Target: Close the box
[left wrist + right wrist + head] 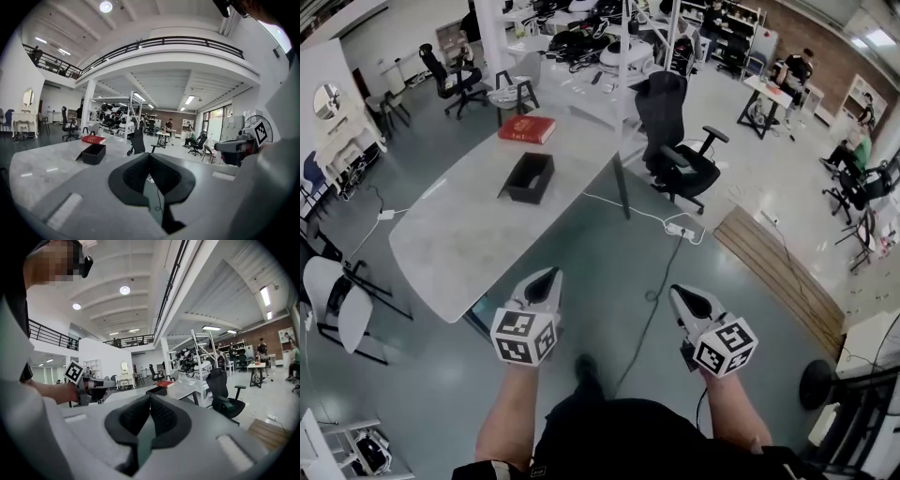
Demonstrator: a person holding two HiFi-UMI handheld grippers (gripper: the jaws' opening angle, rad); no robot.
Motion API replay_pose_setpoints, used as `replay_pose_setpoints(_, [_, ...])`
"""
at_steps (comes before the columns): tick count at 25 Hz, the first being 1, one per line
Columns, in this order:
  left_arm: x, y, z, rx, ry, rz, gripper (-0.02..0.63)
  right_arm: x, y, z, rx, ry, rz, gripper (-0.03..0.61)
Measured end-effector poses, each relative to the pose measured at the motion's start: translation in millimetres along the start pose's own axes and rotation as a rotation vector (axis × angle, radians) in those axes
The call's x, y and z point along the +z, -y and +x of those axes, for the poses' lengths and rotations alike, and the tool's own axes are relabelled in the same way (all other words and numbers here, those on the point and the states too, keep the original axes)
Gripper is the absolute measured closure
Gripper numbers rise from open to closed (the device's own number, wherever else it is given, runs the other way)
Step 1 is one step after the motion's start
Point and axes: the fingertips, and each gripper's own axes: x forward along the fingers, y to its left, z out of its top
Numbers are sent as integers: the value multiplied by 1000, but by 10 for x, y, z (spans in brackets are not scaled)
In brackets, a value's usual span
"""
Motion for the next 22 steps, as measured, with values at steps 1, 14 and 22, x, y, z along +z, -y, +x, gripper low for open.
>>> replay_pose_setpoints(1, [19, -122, 71, 0, -1, -5, 617, 22, 0, 155, 5, -7, 2, 575])
replay_pose_setpoints(14, [216, -1436, 267, 12, 7, -31, 617, 443, -333, 1600, 38, -30, -31, 575])
replay_pose_setpoints(22, [365, -1680, 396, 13, 16, -41, 617, 624, -306, 1936, 50, -7, -16, 575])
